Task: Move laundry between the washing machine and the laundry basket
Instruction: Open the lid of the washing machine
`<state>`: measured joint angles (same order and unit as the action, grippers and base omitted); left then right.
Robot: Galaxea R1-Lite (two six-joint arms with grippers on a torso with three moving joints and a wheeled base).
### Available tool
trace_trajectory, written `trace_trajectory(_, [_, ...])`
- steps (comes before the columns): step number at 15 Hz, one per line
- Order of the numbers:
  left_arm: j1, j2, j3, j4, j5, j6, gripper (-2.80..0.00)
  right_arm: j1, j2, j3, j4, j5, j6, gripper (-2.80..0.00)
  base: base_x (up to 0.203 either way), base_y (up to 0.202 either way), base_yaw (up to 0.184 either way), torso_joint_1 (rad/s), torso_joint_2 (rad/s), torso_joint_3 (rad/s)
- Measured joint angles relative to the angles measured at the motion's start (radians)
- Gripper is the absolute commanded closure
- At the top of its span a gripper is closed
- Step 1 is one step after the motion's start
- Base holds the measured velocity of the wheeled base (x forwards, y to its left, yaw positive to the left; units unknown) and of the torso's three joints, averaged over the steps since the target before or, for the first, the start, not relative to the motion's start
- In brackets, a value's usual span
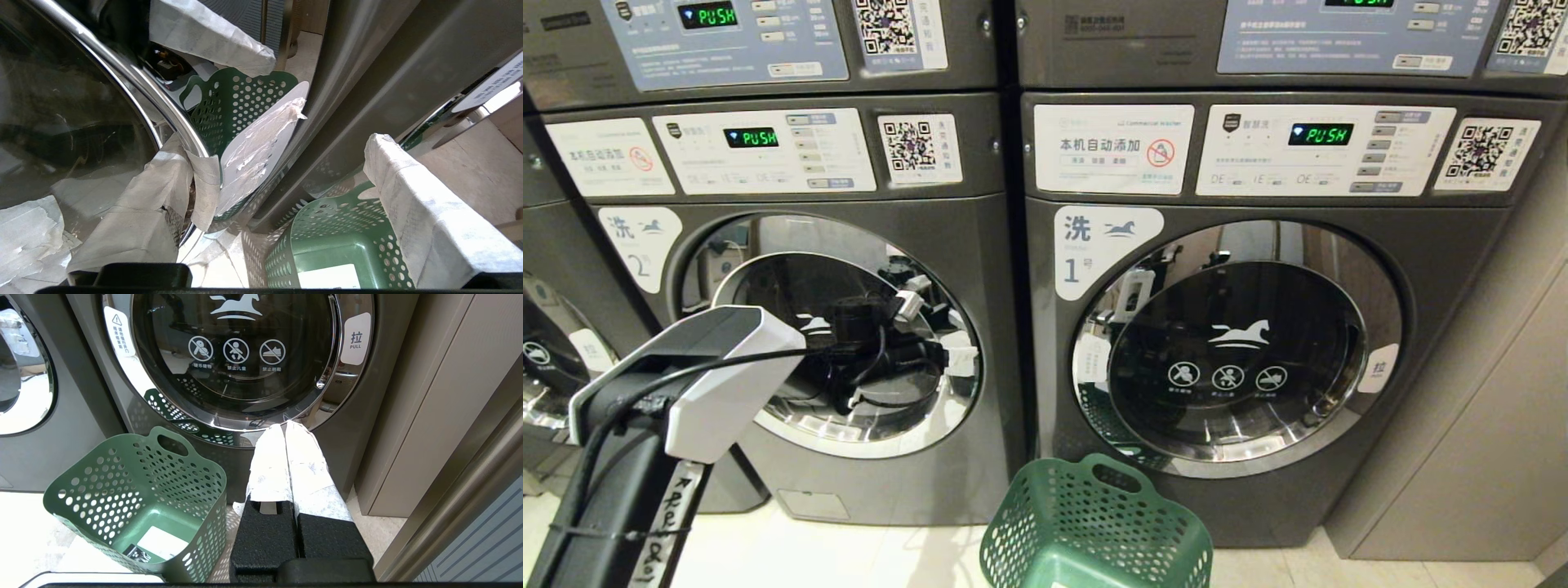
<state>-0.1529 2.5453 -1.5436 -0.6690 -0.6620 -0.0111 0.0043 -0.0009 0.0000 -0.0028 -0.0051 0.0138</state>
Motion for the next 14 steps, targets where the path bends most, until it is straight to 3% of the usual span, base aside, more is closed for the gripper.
trace_trajectory(7, [-0.016, -0.004, 0.003, -0.006, -0.108, 0.0, -2.8, 0.0, 0.0, 0.0, 0.0, 0.0, 0.0, 0.0, 0.0, 0.0, 0.0, 0.0, 0.0, 0.0])
trace_trajectory(14, [-0.016, -0.043, 0.141, -0.12, -0.121, 0.0, -2.8, 0.0, 0.0, 0.0, 0.0, 0.0, 0.0, 0.0, 0.0, 0.0, 0.0, 0.0, 0.0, 0.0])
